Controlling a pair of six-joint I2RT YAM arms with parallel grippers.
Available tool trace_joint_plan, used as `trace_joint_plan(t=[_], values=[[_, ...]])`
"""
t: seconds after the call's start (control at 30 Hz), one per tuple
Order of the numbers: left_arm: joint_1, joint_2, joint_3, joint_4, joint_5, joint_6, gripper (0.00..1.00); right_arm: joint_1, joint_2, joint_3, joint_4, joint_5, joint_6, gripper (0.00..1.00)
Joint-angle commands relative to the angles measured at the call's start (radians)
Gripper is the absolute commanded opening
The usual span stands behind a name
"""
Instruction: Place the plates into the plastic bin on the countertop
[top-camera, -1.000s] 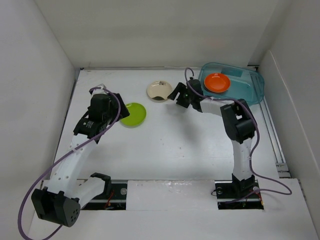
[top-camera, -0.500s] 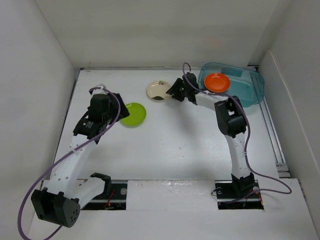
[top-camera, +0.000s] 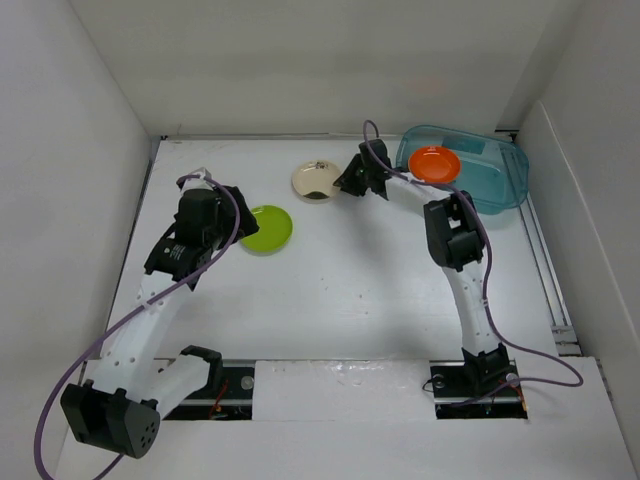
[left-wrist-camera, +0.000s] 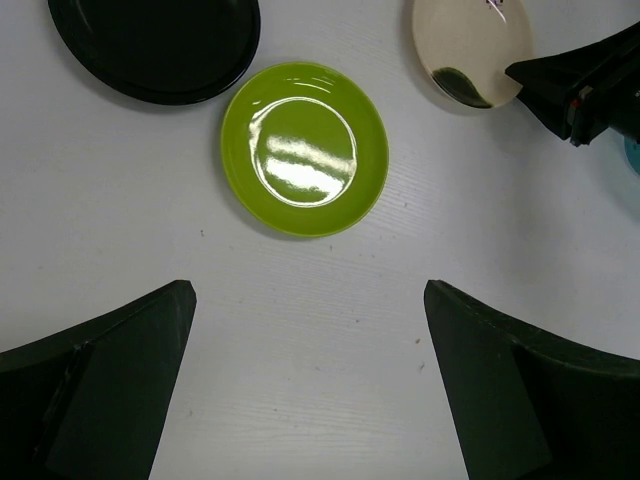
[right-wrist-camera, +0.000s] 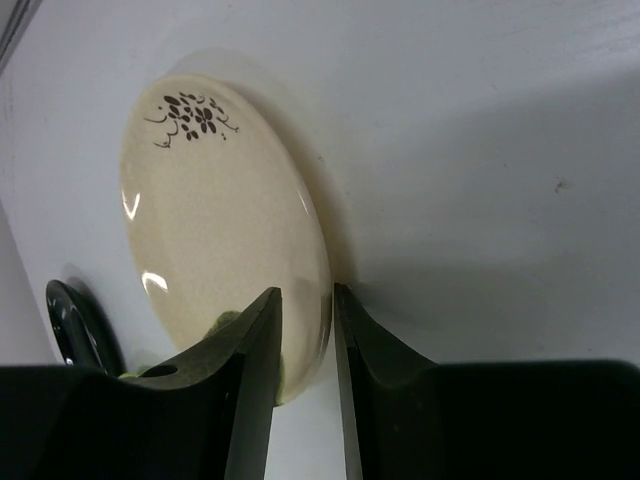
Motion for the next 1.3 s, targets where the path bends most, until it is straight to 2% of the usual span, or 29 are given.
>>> trace_joint_plan(t=[0.0,0.07,0.13,0.17,0.23,0.3,0.43,0.57,0.73,0.8,0.93,1.07,1.27], values=[[0.001,-0.031,0.001,0.015,0.007,0.006,1.0,0.005,0.024,0.068,-0.079,0.027,0.0,0.33],[0.001,-0.04,0.001,0.015,0.007,0.006,1.0,0.005,0.034,0.079,-0.088,0.027,0.0,0.29],[0.001,-0.04,0.001,0.015,0.016,0.006,1.0,0.005,0.034,0.099,-0.109,0.027,0.0,0.12],[0.001,-0.04,0.001,0.015,0.016,0.006,1.0,0.005,0.045,0.099,-0.109,0.027,0.0,0.0],[0.001,-0.049,0.001,0.015,0.016,0.006,1.0,0.005,0.045,0.099,-0.1,0.012,0.0,0.0],[0.001,-0.049,0.001,0.015,0.016,0.006,1.0,0.015,-0.025,0.031,-0.014,-0.025,0.012,0.0],[0.001,-0.049,0.001,0.015,0.016,0.006,1.0,0.015,-0.2,-0.016,0.025,-0.046,0.001,0.0],[0.001,-0.049,0.001,0.015,0.016,0.016,1.0,-0.089,-0.382,-0.089,0.026,0.002,-0.032,0.0],[0.001,-0.069,0.001,0.015,-0.005,0.016,1.0,-0.263,-0.514,-0.183,-0.097,0.102,-0.116,0.0],[0.001,-0.069,0.001,0.015,-0.025,0.005,1.0,-0.35,-0.525,-0.204,-0.141,0.167,-0.117,0.0],[0.001,-0.06,0.01,0.015,-0.034,0.005,1.0,-0.49,-0.581,-0.377,-0.021,0.067,-0.107,0.0],[0.001,-0.049,0.01,0.015,-0.034,0.005,1.0,-0.539,-0.547,-0.387,-0.021,0.055,-0.097,0.0],[0.001,-0.04,0.01,0.015,-0.034,0.005,1.0,-0.548,-0.456,-0.329,-0.011,0.021,-0.107,0.0]])
